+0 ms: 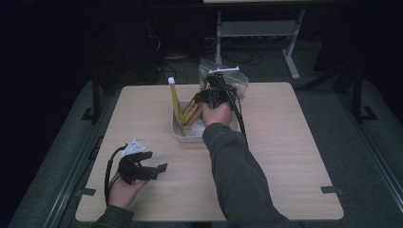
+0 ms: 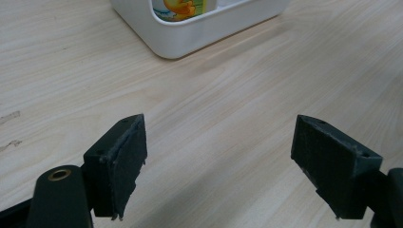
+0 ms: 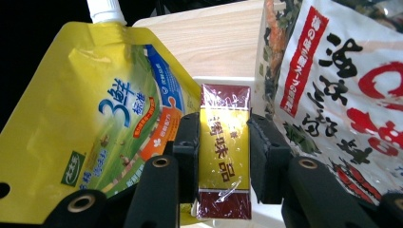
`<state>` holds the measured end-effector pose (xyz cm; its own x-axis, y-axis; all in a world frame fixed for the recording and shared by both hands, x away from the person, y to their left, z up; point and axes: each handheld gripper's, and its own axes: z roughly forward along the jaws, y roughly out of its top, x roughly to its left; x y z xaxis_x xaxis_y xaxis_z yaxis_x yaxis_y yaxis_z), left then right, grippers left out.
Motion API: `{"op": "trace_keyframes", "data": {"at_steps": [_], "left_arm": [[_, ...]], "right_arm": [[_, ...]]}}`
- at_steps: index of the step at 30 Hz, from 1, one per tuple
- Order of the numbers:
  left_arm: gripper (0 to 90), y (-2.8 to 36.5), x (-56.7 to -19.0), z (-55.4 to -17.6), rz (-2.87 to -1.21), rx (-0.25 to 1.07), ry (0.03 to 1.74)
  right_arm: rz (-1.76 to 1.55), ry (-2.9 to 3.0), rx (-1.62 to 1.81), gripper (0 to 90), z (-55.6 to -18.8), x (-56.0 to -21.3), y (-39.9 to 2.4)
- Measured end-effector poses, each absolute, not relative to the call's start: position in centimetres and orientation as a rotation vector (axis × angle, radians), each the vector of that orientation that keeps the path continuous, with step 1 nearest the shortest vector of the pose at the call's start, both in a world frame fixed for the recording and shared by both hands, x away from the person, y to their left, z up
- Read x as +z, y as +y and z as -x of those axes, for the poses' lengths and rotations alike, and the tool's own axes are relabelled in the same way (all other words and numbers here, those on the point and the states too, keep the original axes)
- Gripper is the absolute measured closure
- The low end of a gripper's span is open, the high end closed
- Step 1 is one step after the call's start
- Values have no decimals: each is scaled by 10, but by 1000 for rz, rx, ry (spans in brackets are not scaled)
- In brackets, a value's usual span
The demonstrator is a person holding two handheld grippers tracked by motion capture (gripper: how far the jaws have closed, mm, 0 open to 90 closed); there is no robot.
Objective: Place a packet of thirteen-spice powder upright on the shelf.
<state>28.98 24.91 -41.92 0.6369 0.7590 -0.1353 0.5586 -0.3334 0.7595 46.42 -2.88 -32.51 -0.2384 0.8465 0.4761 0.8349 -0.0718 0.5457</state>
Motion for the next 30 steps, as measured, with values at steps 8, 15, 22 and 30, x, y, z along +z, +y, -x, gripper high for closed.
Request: {"op": "trace_keyframes", "data": {"at_steps": [8,15,22,30], "left_arm": [[191,250,-419,-289,-2034,303,1027],[192,246,-419,-288,-2042,298,1020],[192,244,-419,-287,-2045,297,1014],[194,246,-419,-287,-2038,298,1019]], "right_arm": [[-1919,2142,1251,623,-455,-325,-33],[-1910,2156,1267,617,-447,-326,-35],[-1901,2189,1301,582,-442,-328,-34],[-1904,2208,1323,545,-443,-331,-31]]}}
